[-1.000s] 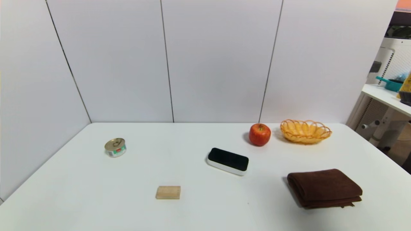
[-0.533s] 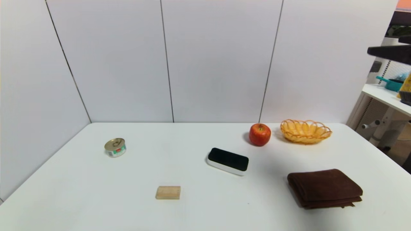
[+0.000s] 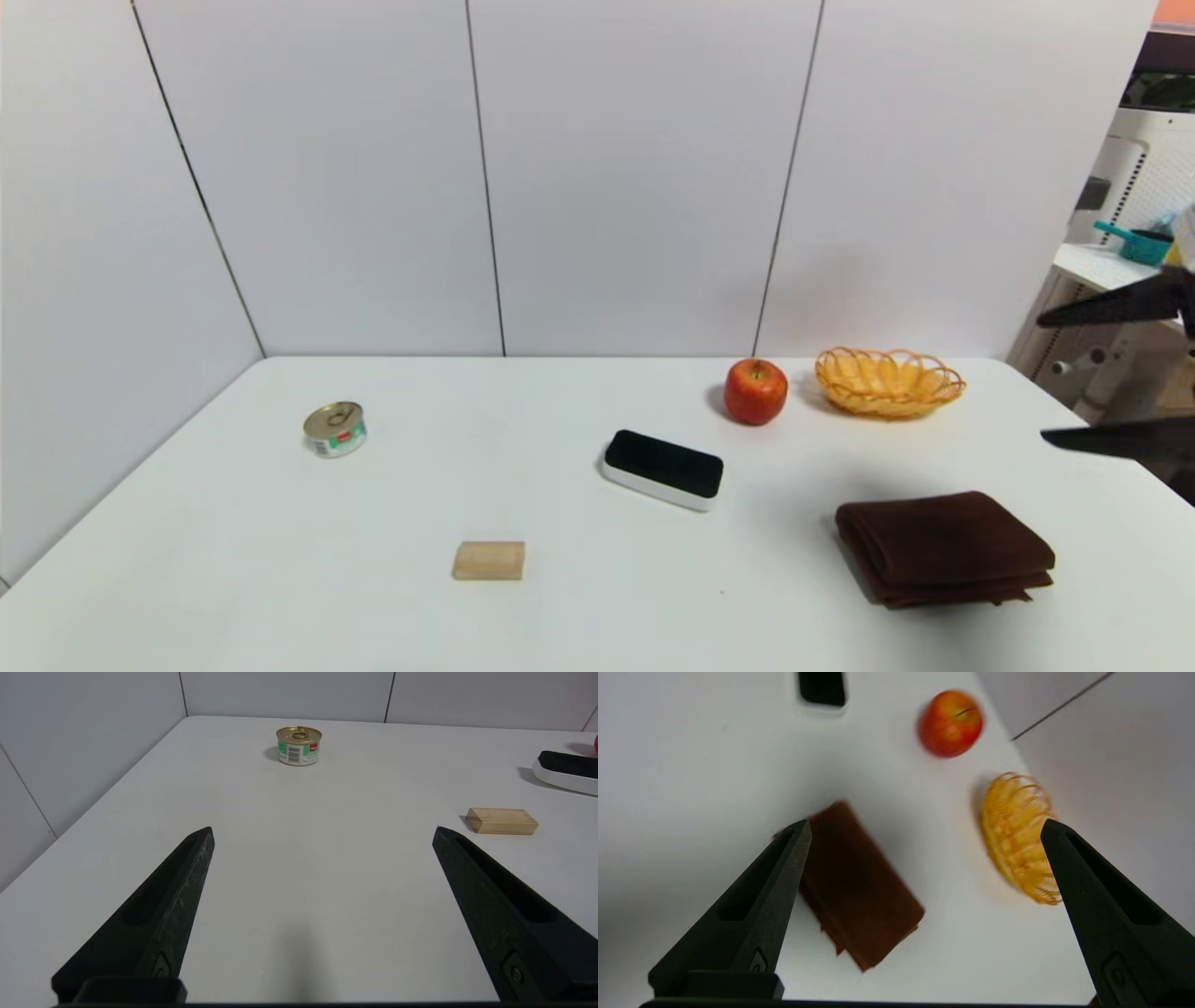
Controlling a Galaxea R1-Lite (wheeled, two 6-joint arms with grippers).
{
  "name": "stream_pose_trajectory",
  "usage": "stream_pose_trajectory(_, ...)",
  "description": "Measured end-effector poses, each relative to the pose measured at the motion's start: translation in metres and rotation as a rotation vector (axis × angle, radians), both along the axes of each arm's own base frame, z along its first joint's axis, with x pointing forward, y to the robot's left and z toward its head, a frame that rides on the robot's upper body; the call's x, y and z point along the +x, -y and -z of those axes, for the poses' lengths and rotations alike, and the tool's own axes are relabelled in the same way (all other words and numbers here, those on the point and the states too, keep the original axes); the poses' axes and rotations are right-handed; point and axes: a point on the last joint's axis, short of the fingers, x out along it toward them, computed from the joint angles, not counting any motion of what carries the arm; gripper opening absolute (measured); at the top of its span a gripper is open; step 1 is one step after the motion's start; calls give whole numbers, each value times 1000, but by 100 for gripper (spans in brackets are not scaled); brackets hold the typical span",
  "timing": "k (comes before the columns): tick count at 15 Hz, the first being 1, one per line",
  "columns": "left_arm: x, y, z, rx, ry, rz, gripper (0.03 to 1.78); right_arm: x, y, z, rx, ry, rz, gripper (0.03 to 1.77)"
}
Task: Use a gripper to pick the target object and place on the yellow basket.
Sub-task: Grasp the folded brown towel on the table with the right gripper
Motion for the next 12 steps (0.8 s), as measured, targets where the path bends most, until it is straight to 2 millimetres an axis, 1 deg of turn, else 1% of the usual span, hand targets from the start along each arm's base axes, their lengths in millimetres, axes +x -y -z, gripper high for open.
stream_pose_trajectory(2, 0, 0, 0, 0, 0, 0, 169, 0, 3, 18, -72, -75, -125, 170)
stream_pose_trajectory(5, 0, 0, 0, 0, 0, 0, 169, 11, 9, 42, -199, -131, -289, 170)
stream_pose_trajectory(8, 0, 0, 0, 0, 0, 0, 169, 31, 13, 63, -308, -161, -413, 170)
stream_pose_trajectory(12, 0, 0, 0, 0, 0, 0, 169, 59, 14, 89, -351, -227, -491, 170)
